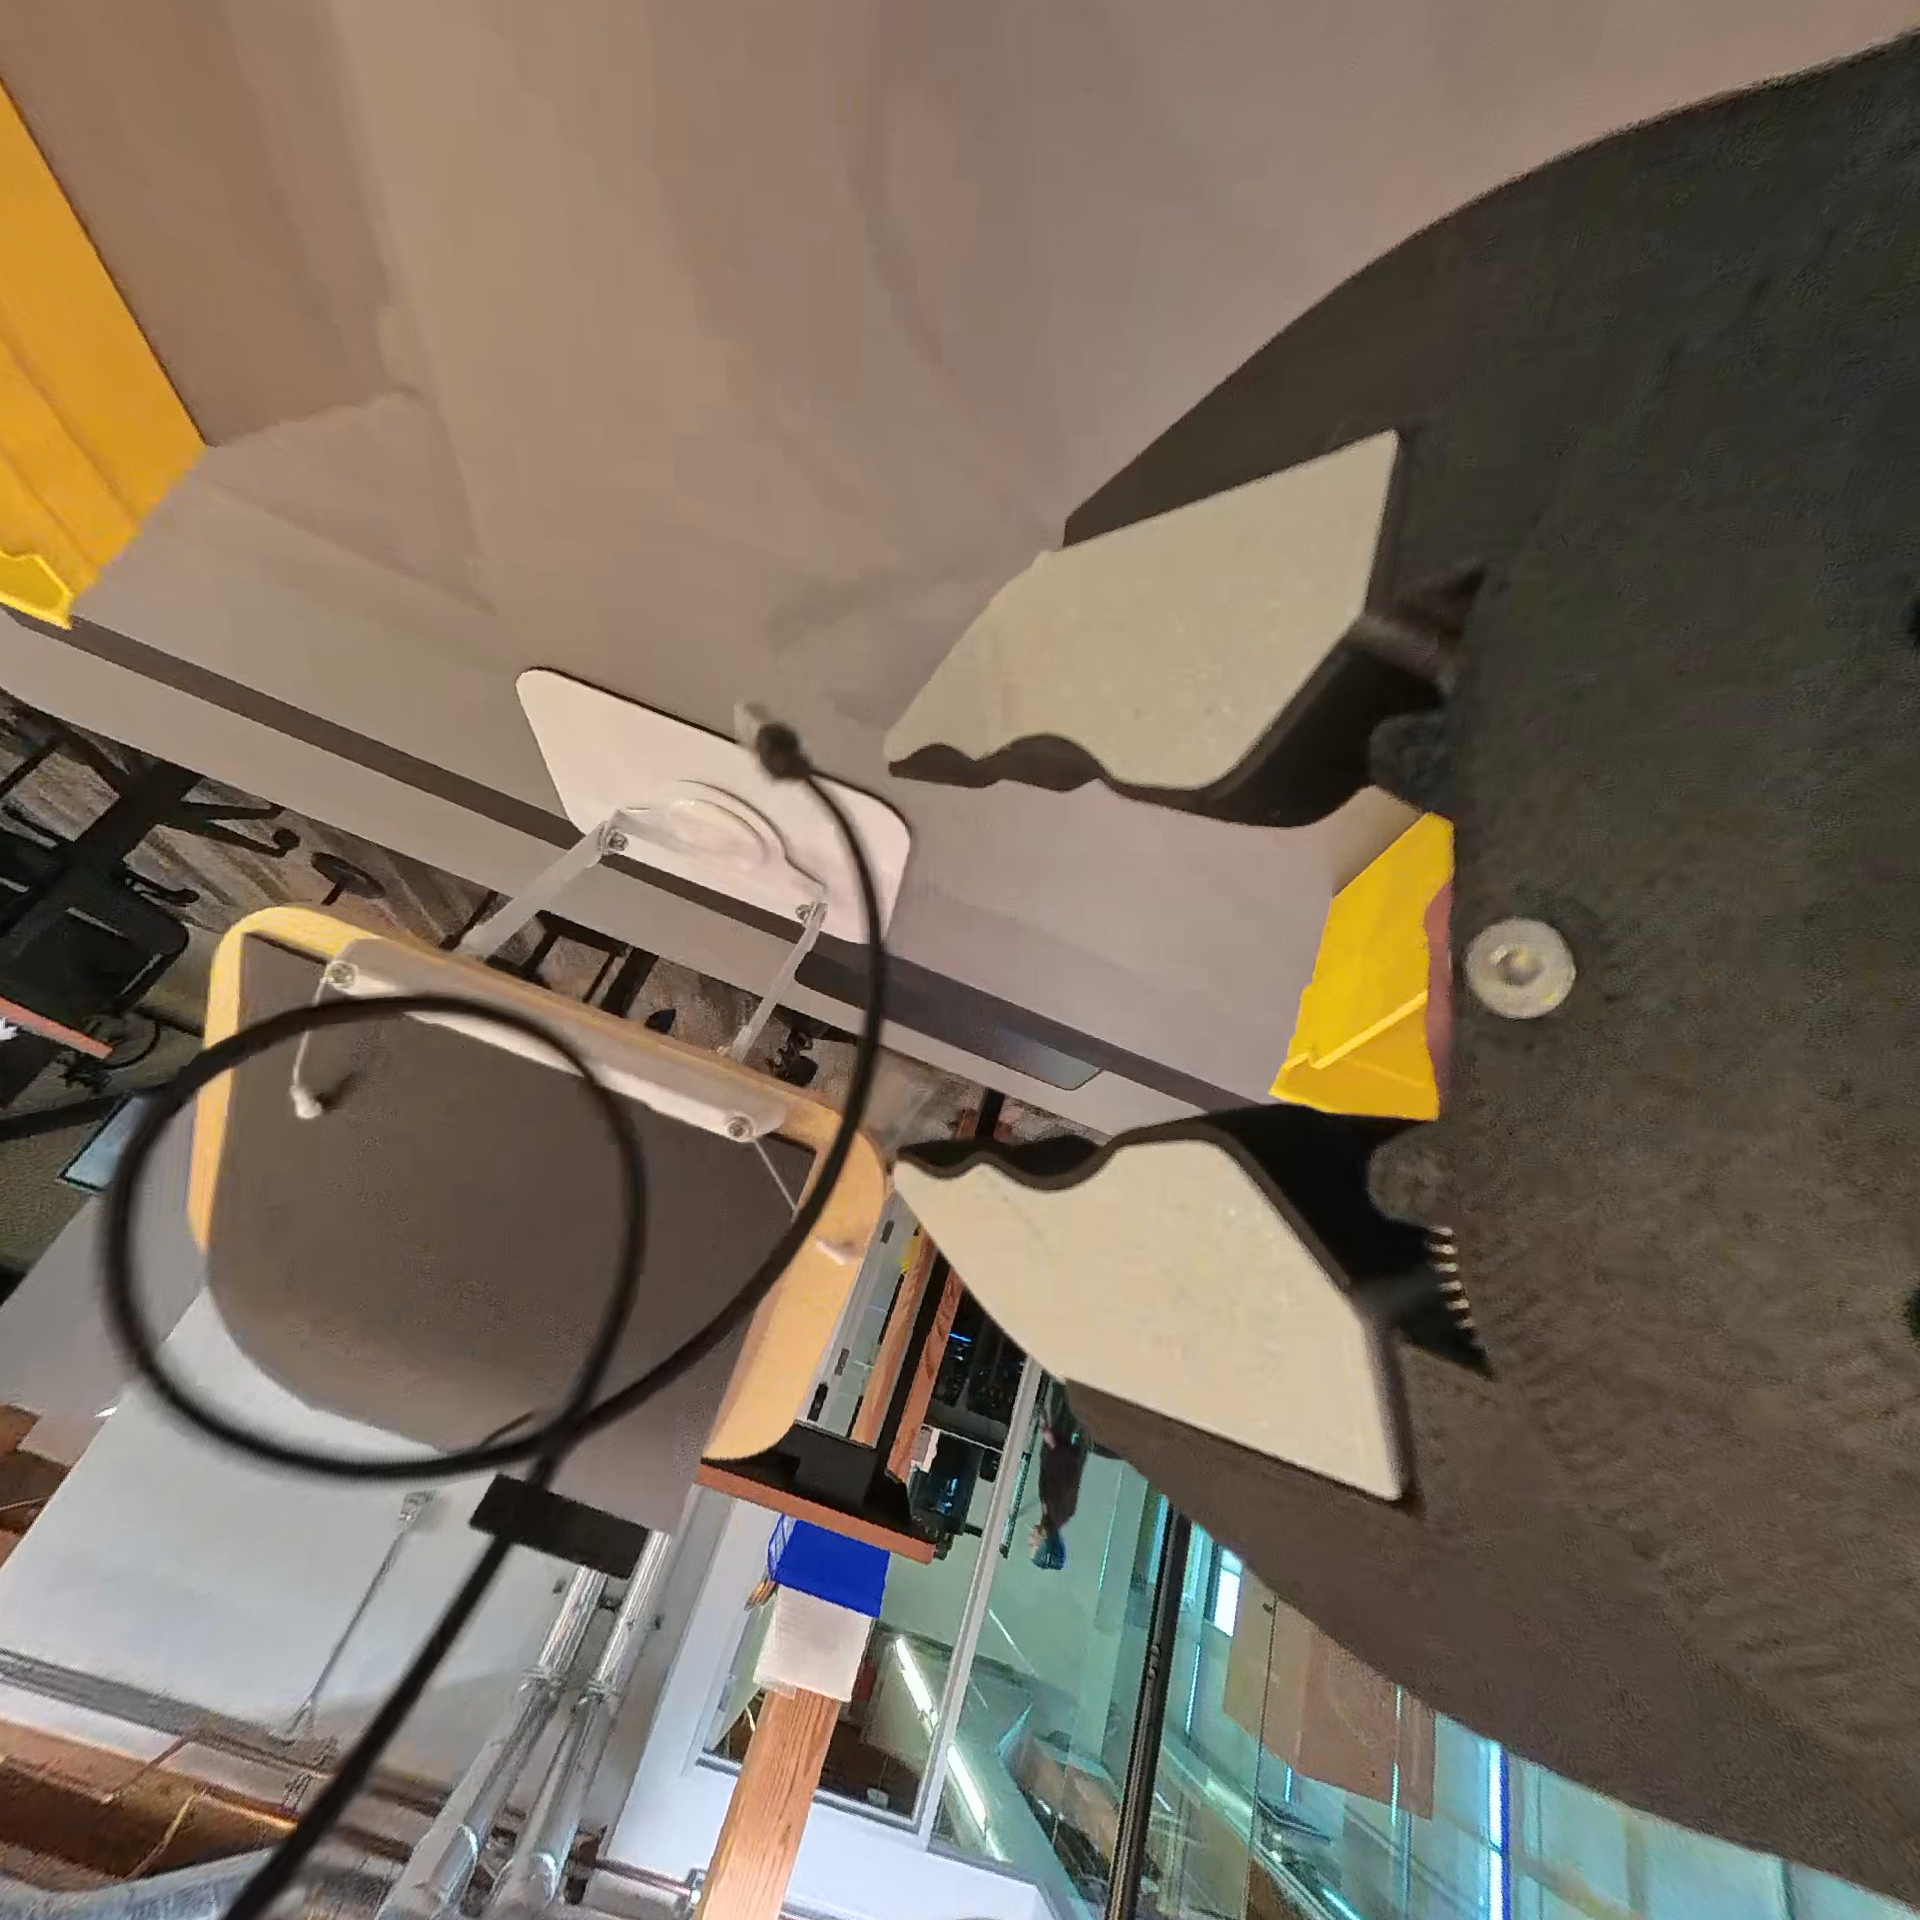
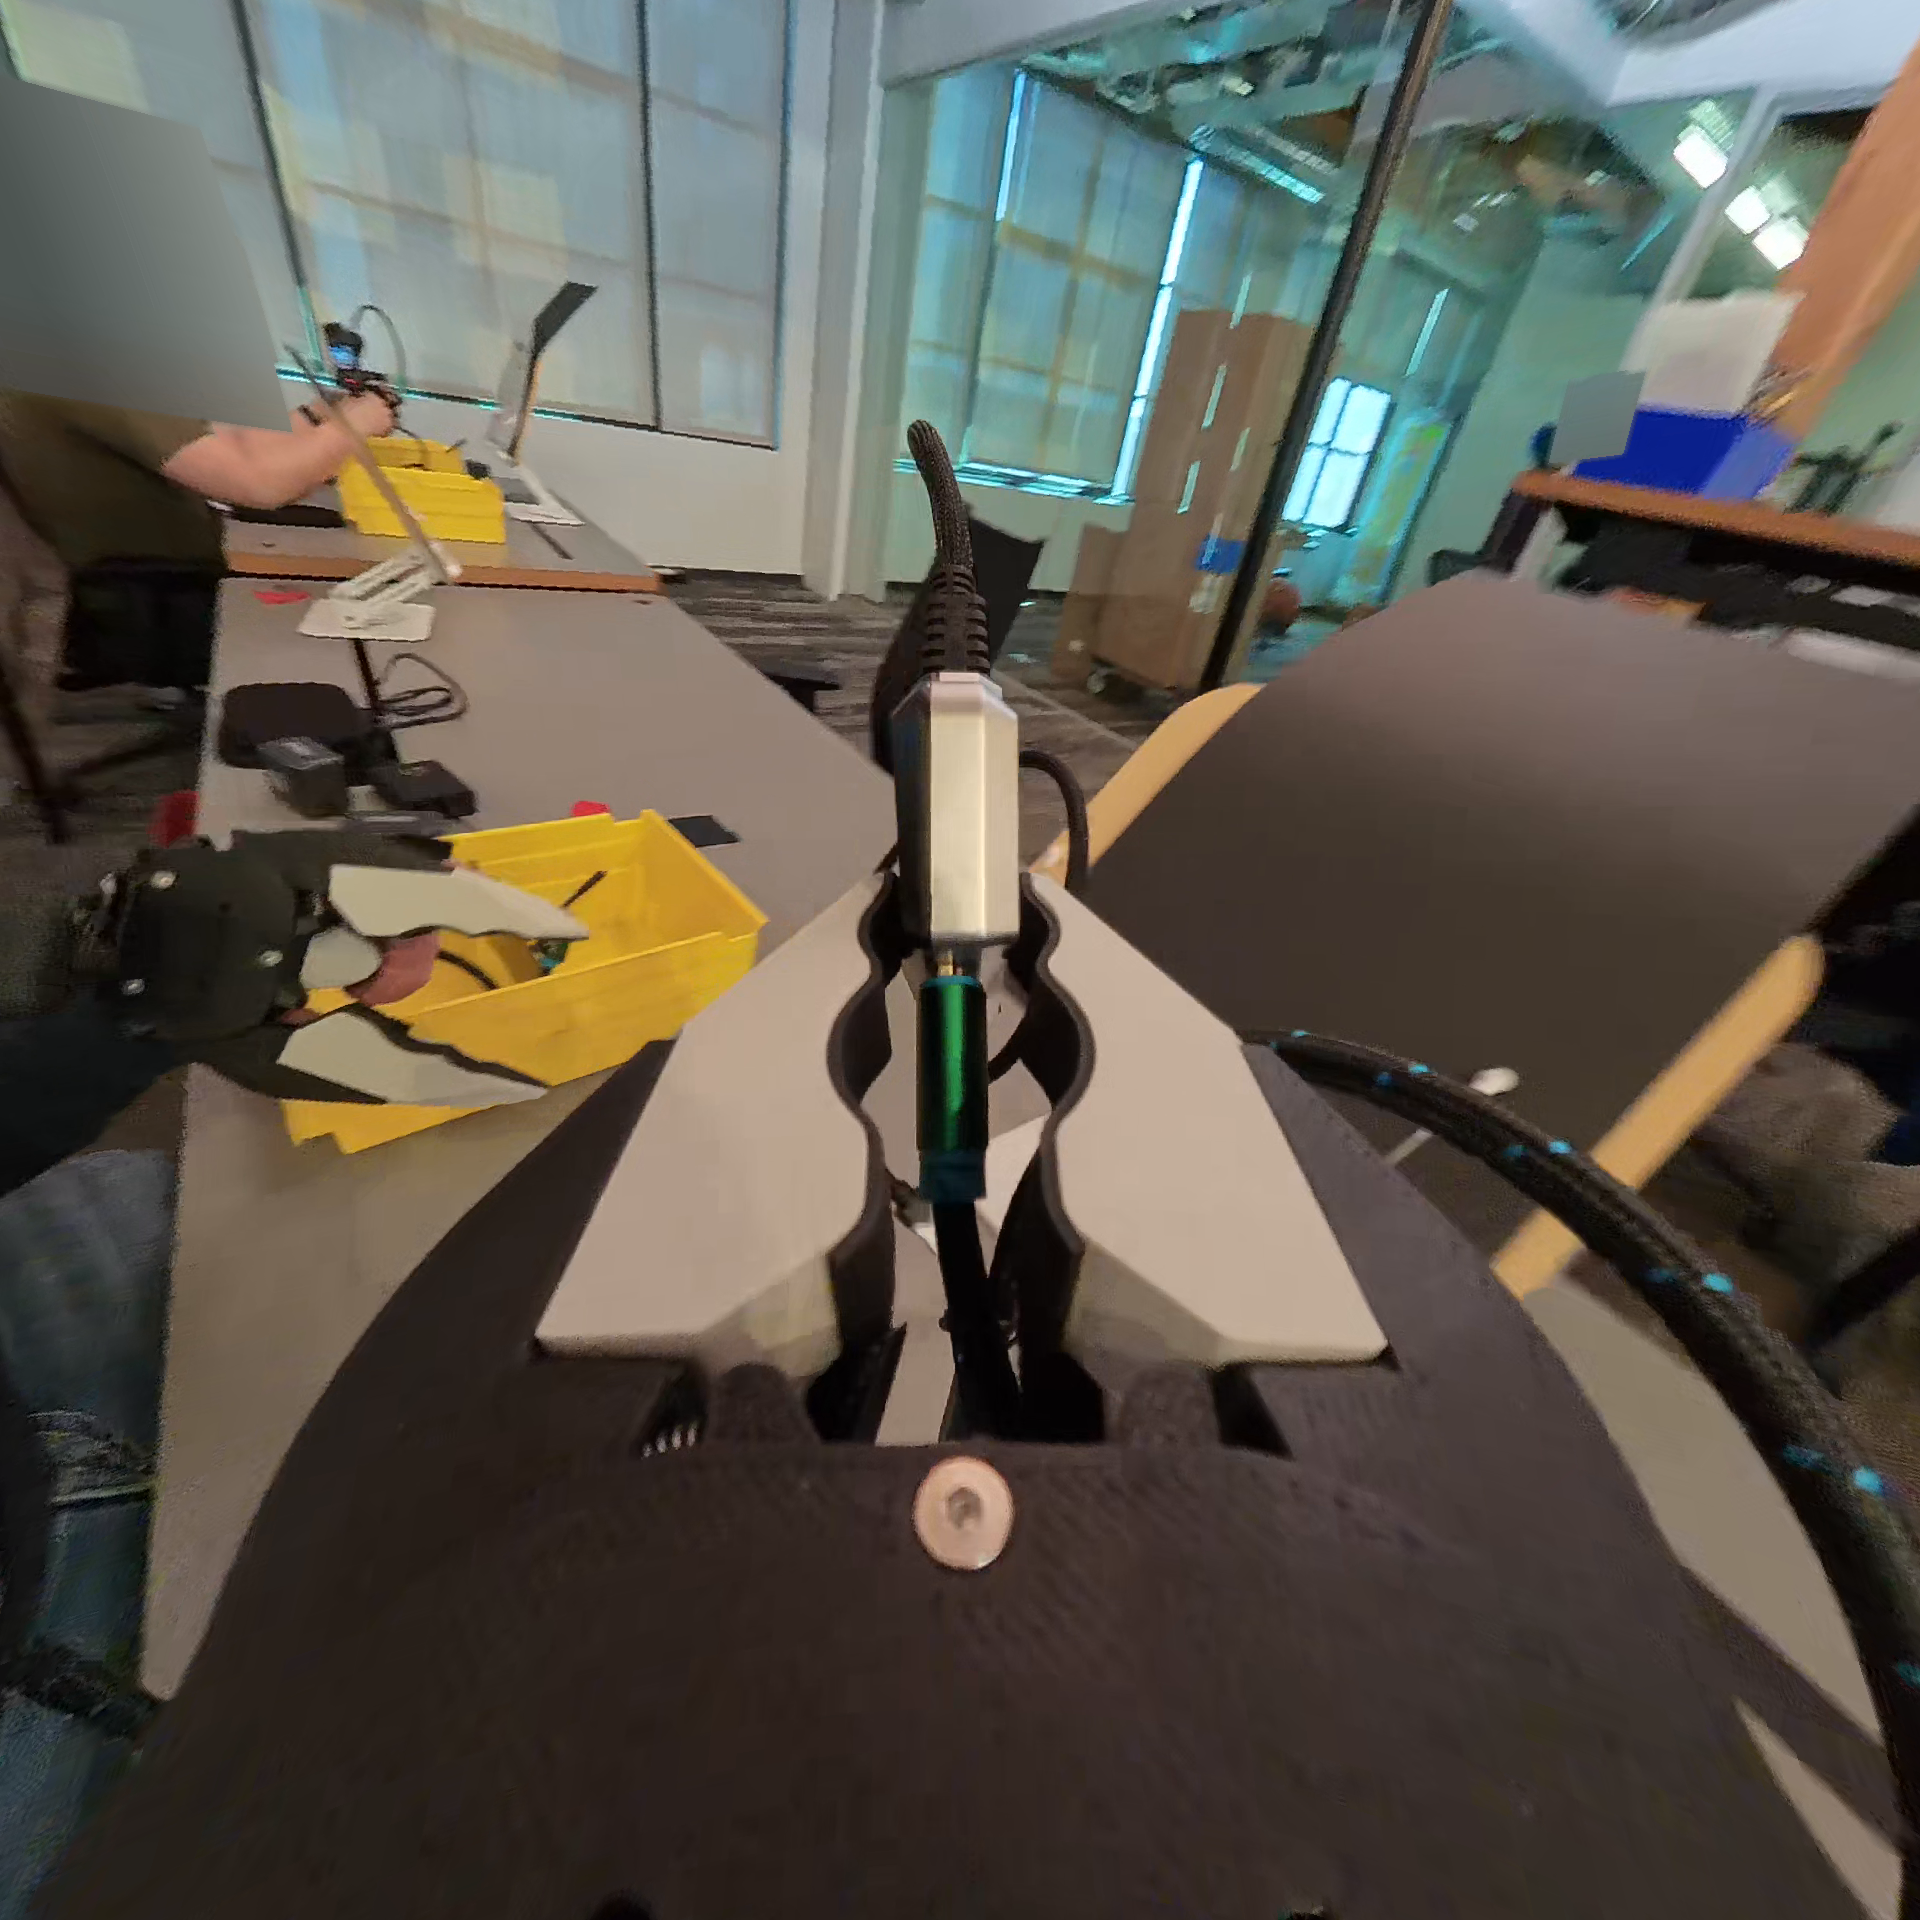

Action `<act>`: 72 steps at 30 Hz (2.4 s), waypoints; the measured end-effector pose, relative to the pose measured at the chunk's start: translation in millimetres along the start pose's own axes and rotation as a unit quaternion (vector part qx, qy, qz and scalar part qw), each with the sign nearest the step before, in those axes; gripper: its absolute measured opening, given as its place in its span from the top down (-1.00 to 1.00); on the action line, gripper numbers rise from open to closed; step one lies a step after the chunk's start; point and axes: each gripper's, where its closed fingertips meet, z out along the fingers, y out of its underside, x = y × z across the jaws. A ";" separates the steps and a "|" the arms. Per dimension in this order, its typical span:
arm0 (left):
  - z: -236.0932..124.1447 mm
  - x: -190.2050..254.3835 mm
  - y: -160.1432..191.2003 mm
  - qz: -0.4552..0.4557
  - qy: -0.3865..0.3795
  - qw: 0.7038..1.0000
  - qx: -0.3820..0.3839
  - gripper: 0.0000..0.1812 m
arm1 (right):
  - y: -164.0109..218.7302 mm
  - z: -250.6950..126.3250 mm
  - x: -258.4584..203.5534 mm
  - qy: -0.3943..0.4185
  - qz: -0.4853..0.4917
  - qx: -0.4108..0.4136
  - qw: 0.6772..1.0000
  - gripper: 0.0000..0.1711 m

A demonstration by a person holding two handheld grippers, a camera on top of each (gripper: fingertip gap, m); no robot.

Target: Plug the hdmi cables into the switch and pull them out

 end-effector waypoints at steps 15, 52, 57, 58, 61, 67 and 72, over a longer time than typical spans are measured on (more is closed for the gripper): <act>15.9 24.4 10.4 -0.015 0.036 0.999 -0.012 0.29 | -119.8 -160.6 106.9 0.162 -0.313 -0.188 0.917 0.79; 30.4 70.8 13.8 -0.019 0.108 0.994 -0.022 0.27 | 158.3 -111.9 209.6 0.089 -0.408 -0.437 0.797 0.78; 35.7 84.4 3.5 -0.021 0.128 0.991 -0.014 0.26 | 140.8 -98.4 217.9 0.131 -0.438 -0.409 0.790 0.77; 36.2 87.3 0.5 -0.023 0.134 0.991 -0.010 0.26 | 137.0 -95.2 219.7 0.141 -0.447 -0.397 0.789 0.77; 37.1 95.4 -5.0 -0.023 0.147 0.989 -0.004 0.26 | 127.1 -84.8 225.3 0.181 -0.465 -0.358 0.789 0.77; 36.8 105.2 -6.8 -0.023 0.160 0.987 -0.001 0.26 | 124.7 -67.7 233.4 0.252 -0.465 -0.282 0.800 0.78; 37.0 107.7 -8.2 -0.026 0.162 0.986 0.002 0.26 | 153.0 -66.7 235.0 0.294 -0.406 -0.224 0.836 0.79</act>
